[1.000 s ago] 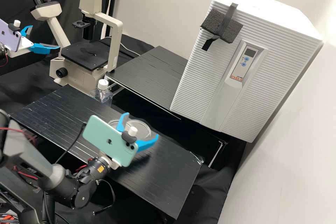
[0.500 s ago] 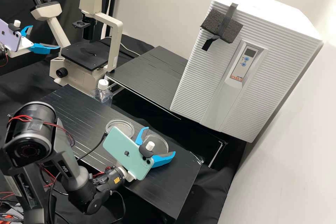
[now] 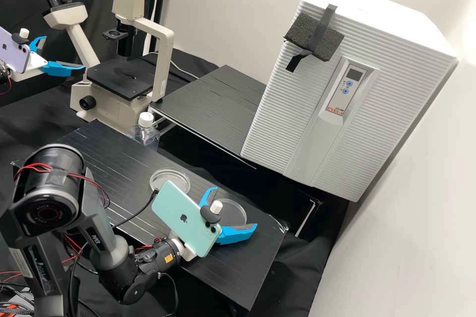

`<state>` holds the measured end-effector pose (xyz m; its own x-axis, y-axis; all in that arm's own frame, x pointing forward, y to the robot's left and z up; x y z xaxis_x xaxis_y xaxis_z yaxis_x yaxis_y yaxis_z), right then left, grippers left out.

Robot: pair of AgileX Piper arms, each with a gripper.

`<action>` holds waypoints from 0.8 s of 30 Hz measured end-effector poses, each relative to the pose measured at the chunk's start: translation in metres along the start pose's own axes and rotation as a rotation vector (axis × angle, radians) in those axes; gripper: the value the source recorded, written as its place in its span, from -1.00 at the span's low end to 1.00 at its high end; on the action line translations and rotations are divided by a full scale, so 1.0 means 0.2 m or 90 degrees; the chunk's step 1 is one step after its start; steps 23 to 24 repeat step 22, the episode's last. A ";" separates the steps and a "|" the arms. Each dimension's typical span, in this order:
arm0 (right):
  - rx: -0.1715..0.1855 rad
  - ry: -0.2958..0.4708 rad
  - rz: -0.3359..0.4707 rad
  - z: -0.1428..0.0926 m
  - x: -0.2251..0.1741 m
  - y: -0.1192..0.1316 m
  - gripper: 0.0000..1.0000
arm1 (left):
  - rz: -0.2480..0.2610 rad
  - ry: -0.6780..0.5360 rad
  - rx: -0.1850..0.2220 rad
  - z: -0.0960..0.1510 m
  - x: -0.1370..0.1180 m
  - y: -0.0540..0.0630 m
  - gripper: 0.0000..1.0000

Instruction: Open the petri dish lid.

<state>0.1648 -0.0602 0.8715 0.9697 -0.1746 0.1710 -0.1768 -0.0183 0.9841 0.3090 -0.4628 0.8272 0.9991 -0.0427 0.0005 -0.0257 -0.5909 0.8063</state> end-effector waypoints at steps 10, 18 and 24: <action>-0.008 0.002 0.001 -0.01 -0.01 -0.01 1.00 | 0.000 0.000 0.000 0.00 0.00 0.00 1.00; 0.110 0.011 0.056 -0.07 -0.10 0.01 1.00 | 0.000 0.000 0.000 0.00 0.00 0.00 1.00; 0.158 0.031 0.079 -0.10 -0.12 0.04 1.00 | 0.000 0.000 0.000 0.00 0.00 0.00 1.00</action>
